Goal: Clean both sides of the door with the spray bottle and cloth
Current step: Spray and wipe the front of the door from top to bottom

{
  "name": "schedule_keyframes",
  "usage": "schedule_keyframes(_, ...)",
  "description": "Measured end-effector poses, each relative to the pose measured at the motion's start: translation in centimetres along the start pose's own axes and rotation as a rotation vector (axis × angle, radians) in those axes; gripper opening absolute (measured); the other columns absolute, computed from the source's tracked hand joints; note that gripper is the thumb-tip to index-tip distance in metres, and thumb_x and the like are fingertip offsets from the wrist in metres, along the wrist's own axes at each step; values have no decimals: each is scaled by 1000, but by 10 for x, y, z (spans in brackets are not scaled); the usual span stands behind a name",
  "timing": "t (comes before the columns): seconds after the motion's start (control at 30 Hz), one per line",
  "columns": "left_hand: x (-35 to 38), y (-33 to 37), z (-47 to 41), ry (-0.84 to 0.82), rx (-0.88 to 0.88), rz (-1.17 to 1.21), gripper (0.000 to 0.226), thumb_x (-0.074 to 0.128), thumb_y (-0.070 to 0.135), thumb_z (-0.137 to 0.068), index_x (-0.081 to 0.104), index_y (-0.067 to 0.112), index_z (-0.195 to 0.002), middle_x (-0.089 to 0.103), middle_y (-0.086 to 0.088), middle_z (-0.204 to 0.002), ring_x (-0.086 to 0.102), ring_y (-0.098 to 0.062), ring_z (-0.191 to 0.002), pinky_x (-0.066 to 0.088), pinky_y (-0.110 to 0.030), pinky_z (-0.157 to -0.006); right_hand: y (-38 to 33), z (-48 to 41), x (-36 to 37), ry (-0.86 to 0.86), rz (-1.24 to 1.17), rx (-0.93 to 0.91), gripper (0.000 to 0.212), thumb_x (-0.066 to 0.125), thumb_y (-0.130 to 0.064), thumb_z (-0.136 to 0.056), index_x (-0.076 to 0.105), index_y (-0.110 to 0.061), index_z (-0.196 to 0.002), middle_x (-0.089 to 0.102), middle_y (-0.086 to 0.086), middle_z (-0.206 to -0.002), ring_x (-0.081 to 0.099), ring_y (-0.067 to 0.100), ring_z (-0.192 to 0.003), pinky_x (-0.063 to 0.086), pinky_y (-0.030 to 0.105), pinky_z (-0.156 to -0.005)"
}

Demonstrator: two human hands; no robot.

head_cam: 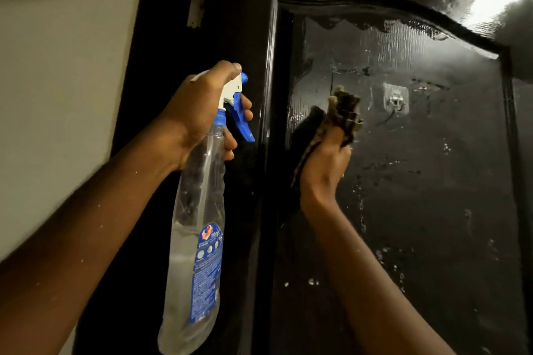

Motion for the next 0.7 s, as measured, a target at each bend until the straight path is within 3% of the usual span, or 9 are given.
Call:
schedule_keyframes(0.1, 30, 9, -6, -31, 0, -1, 50, 44, 53, -95, 64, 7, -88, 67, -12, -87, 48, -18, -37, 45, -28, -48, -11, -24, -38, 194, -176, 156, 29, 36, -39, -106, 55, -17, -107, 57, 1, -94, 56, 18, -87, 47, 37, -78)
schedule_keyframes(0.17, 51, 15, -12, -33, 6, -9, 50, 44, 51, -95, 64, 6, -93, 67, -14, -86, 48, -19, -38, 45, -28, -47, -24, -47, -51, 198, -117, 92, 30, 33, -41, -106, 51, -17, -110, 50, -2, -91, 50, 11, -81, 42, 28, -74)
schedule_keyframes(0.23, 69, 20, -18, -24, 1, -13, 48, 44, 49, -96, 64, 6, -94, 66, -15, -84, 47, -20, -38, 44, -28, -46, -40, -72, -59, 169, 38, -44, 48, 33, -55, -97, 51, -15, -117, 53, 2, -100, 54, 13, -88, 46, 31, -79)
schedule_keyframes(0.3, 86, 24, -23, 8, -15, -31, 46, 44, 48, -95, 63, 6, -90, 65, -15, -82, 47, -19, -37, 43, -28, -44, -54, -102, -68, 146, 254, -215, 73, 30, -64, -88, 50, -12, -135, 54, 5, -121, 53, 27, -117, 45, 46, -102)
schedule_keyframes(0.37, 87, 27, -26, 46, -41, -39, 47, 45, 48, -94, 61, 5, -84, 62, -13, -79, 48, -14, -35, 43, -25, -41, -65, -125, -53, 57, 456, -367, 77, 26, -60, -94, 38, -11, -152, 44, 8, -150, 33, 30, -145, 22, 52, -122)
schedule_keyframes(0.4, 89, 28, -28, 75, -51, -48, 48, 44, 49, -94, 60, 6, -80, 61, -12, -77, 48, -13, -34, 42, -23, -40, -73, -138, -44, 9, 560, -439, 72, 25, -53, -98, 29, -14, -158, 31, 7, -163, 19, 25, -153, 9, 46, -126)
schedule_keyframes(0.47, 91, 32, -31, 129, -53, -49, 50, 44, 51, -94, 59, 7, -75, 61, -11, -76, 47, -13, -34, 42, -22, -40, -88, -165, -20, -80, 777, -567, 67, 23, -46, -101, 14, -19, -161, 10, 1, -169, 1, 17, -156, -4, 37, -126)
schedule_keyframes(0.6, 87, 32, -32, 173, -41, -6, 50, 43, 52, -93, 58, 7, -78, 61, -12, -80, 45, -16, -37, 42, -23, -43, -71, -198, 46, -361, 1177, -580, 67, 25, -49, -104, 3, -25, -162, -5, 1, -170, -11, 20, -156, -8, 42, -126)
schedule_keyframes(0.7, 80, 31, -32, 198, -34, 14, 50, 43, 53, -93, 59, 8, -79, 62, -12, -82, 44, -18, -37, 42, -25, -44, -52, -161, 81, -527, 1311, -809, 67, 27, -53, -102, 8, -29, -162, -2, -1, -170, -7, 20, -156, -7, 41, -125)
Point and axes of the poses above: each hand's wrist, its own z-axis away from the middle knuckle, its own x-axis out of the palm, y = z × x, the point moved 8 cm from there along -z, towards the middle knuckle
